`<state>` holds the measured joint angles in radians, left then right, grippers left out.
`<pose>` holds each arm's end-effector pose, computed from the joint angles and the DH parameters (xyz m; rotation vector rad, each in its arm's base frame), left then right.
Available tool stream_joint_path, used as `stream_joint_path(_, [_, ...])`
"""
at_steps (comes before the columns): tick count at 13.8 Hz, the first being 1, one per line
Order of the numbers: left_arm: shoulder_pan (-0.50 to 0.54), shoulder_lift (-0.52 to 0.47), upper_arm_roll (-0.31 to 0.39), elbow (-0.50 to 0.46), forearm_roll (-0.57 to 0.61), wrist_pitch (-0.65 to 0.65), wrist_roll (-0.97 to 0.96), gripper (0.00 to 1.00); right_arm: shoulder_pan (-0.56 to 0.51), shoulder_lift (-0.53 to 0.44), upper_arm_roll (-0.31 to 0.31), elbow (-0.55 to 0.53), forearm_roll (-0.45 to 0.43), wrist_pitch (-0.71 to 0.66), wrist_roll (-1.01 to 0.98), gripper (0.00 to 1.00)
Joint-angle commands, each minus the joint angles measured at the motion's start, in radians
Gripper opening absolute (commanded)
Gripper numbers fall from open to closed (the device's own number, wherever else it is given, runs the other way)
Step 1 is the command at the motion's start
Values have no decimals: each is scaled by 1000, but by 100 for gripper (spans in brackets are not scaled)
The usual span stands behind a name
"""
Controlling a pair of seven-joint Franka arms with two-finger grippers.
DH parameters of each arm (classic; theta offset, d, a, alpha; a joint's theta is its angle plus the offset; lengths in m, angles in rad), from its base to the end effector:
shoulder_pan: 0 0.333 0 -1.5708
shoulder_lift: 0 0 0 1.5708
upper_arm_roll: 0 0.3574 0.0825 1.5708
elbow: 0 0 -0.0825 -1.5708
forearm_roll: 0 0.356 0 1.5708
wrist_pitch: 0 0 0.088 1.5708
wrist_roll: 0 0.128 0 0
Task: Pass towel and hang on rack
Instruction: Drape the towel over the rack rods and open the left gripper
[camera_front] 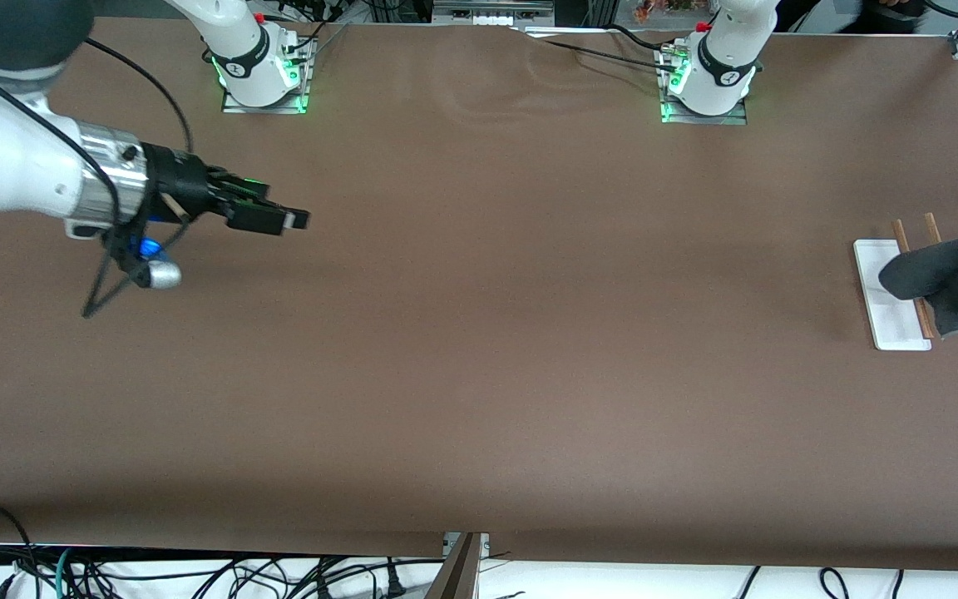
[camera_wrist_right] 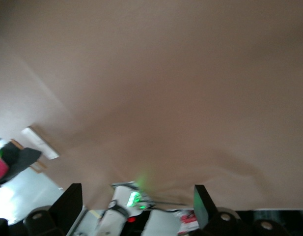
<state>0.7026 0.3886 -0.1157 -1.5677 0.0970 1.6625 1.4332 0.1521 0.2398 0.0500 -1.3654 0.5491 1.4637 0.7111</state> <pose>0.5043 0.3607 0.4285 2.6389 -1.2218 -0.2884 0.5679 0.1849 0.6127 -2.5744 0.6422 0.5057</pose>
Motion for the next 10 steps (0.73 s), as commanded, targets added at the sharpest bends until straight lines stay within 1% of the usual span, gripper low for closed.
stream_joint_path(1, [55,93,-18,44,9,26,18,0,3,-189,-4,-208,-194,29,-209,100])
stream_joint_path(2, [61,105,-18,48,9,51,18,0,3,-229,-7,-246,-254,36,-285,100])
stream_joint_path(3, [63,116,-18,54,10,78,18,0,3,-252,-30,-270,-314,37,-364,100])
stream_joint_path(4, [63,130,-18,57,7,85,18,46,3,-267,-45,-285,-357,38,-442,100])
stream_joint_path(5, [63,139,-18,60,0,85,15,99,3,-272,-76,-296,-388,49,-517,100])
stream_joint_path(6, [61,138,-18,67,-5,85,15,100,3,-275,-96,-299,-409,58,-585,100])
stream_joint_path(8, [60,145,-18,112,-5,88,13,100,3,-278,-107,-311,-483,98,-672,100])
stream_joint_path(10, [61,174,-18,165,-5,92,13,100,3,-280,-108,-334,-503,131,-713,100])
